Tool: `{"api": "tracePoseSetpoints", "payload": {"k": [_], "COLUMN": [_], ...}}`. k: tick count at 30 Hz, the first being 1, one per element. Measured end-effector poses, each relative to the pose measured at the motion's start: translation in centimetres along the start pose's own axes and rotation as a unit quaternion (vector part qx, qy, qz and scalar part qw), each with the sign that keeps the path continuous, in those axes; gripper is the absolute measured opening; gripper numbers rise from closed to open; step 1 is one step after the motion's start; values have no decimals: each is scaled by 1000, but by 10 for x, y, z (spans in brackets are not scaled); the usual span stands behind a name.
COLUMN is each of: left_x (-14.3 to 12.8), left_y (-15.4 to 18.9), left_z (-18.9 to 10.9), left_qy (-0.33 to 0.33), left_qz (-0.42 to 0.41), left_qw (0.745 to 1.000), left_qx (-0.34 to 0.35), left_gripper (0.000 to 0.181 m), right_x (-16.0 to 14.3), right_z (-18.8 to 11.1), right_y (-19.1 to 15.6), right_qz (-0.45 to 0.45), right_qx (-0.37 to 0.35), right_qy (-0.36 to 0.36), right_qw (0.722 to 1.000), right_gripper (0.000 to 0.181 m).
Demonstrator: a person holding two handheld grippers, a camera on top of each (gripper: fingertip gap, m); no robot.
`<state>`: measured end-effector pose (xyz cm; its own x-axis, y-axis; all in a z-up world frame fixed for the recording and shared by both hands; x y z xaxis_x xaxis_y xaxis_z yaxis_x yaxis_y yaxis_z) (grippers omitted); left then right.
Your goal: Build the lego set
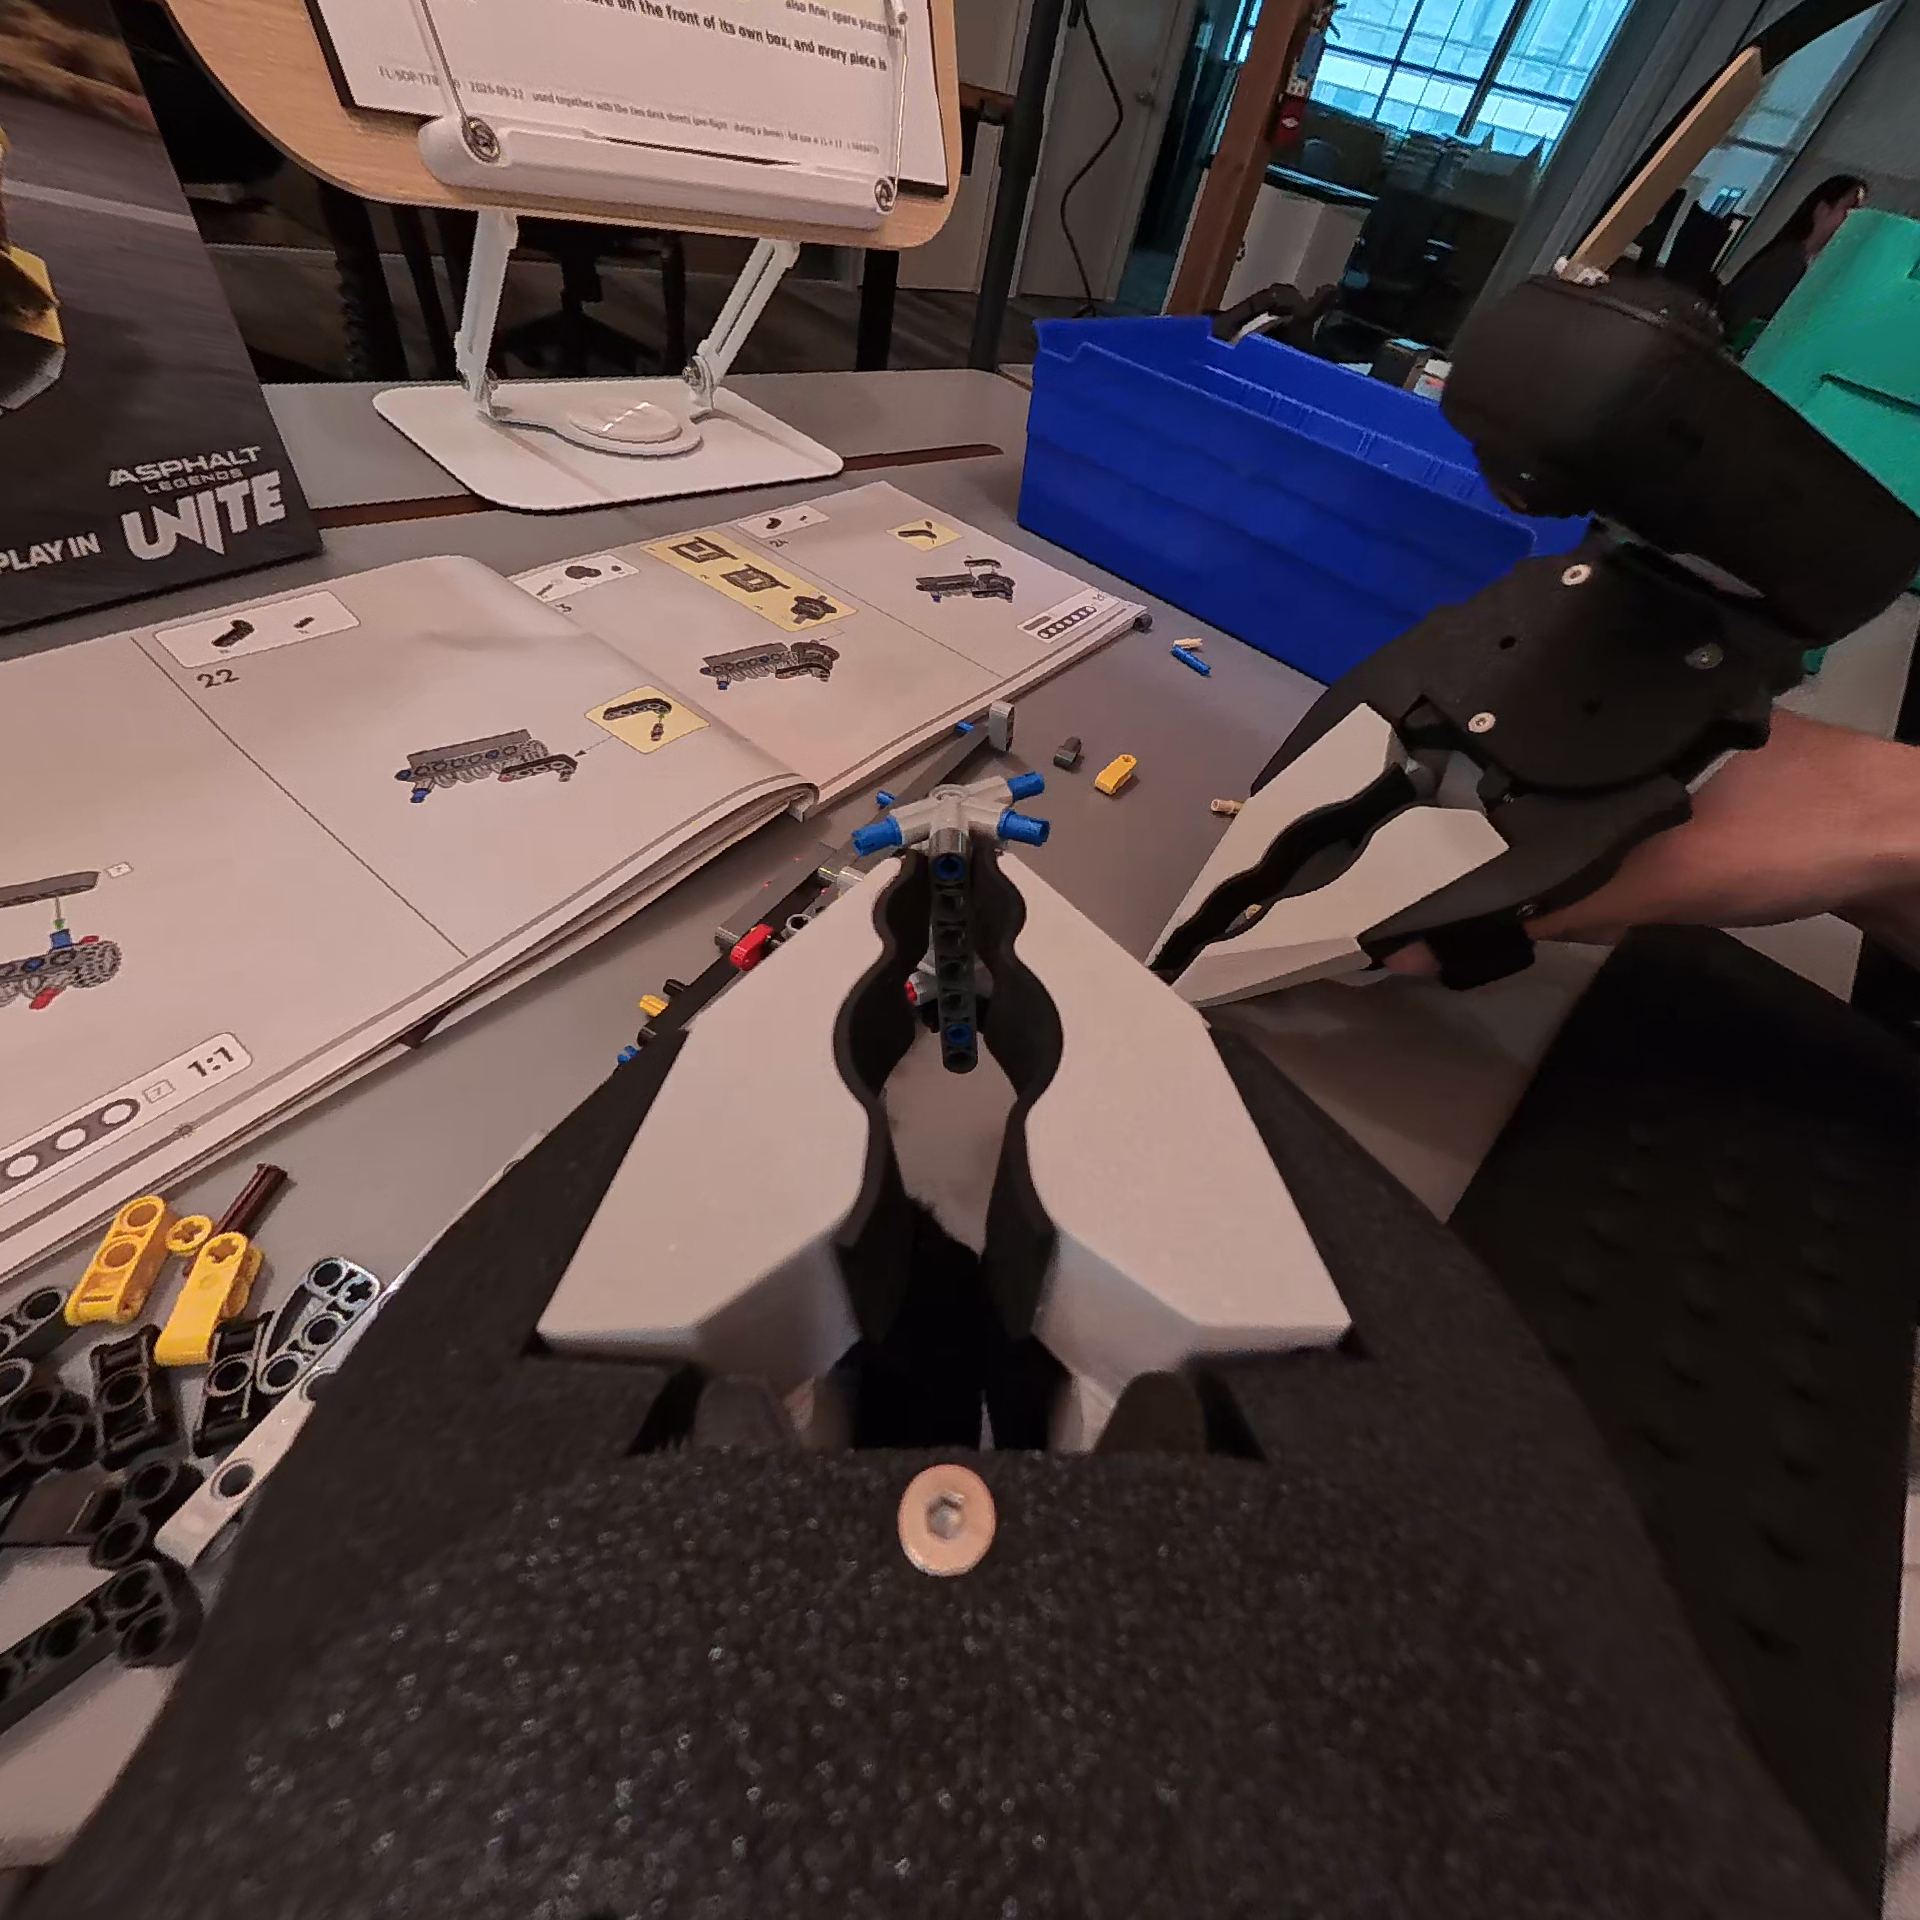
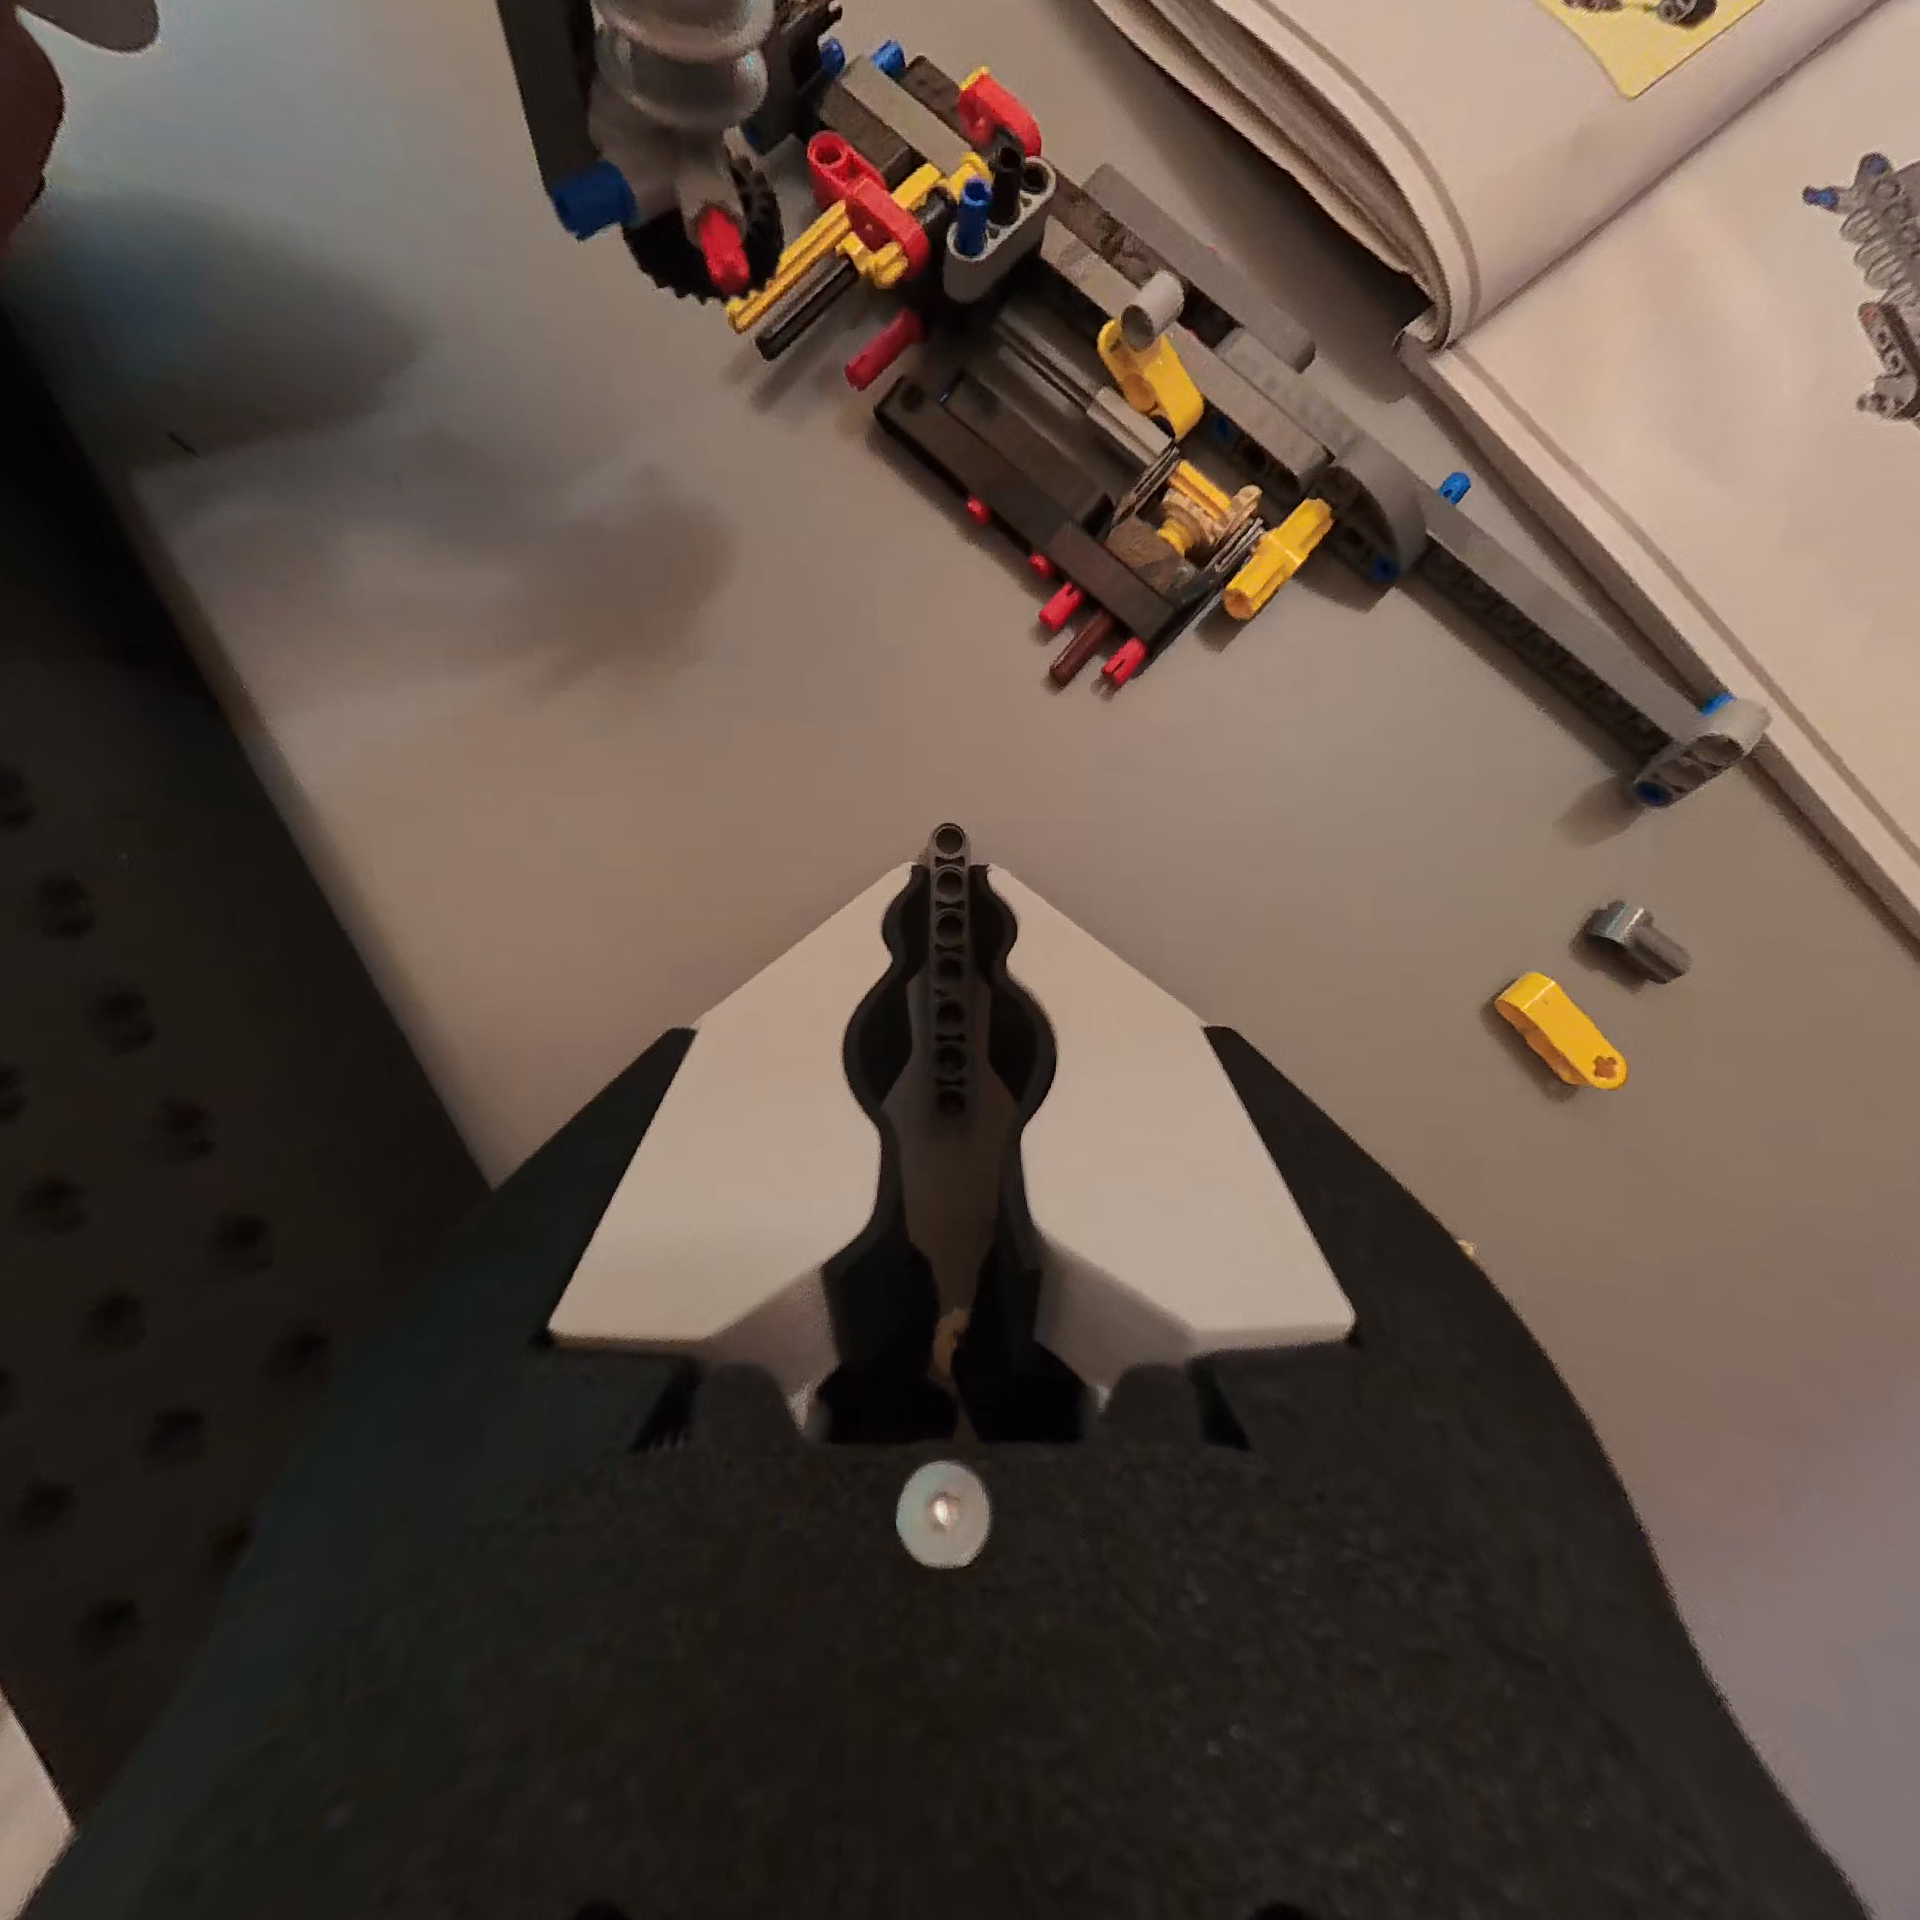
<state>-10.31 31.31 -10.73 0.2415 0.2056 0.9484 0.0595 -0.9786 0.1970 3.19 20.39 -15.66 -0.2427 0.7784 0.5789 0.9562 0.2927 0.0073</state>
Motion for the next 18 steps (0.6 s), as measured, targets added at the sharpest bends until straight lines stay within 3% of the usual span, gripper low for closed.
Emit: {"api": "tracePoseSetpoints", "payload": {"k": [4,9,18], "left_x": [2,4,5], "left_y": [-4,-8,-9], "left_z": [-2,-5,-7], "left_qy": [10,23,30], "left_qz": [-10,-31,-42], "left_qw": [1000,999,999], "left_qx": [15,17,14], "left_gripper": [6,6,7], "right_x": [28,73,92], "right_z": [-12,-32,-22], "right_y": [-14,-44,-67], "right_qz": [13,54,91], "right_qx": [-10,-23,-144], "right_qy": [116,326,407], "right_qw": [993,943,897], "right_gripper": [7,7,7]}}
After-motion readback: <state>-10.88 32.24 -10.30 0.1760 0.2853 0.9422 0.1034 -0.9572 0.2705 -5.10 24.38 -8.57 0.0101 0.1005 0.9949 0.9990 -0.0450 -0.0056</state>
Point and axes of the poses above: each gripper's, where its closed fingertips meet, z out along the fingers, x out of its top, y = z × x across the jaws, the point moved 7 cm from there along -z, back along the fingers, and after that the axes turned 1 degree about -x, right-handed, at the moved point
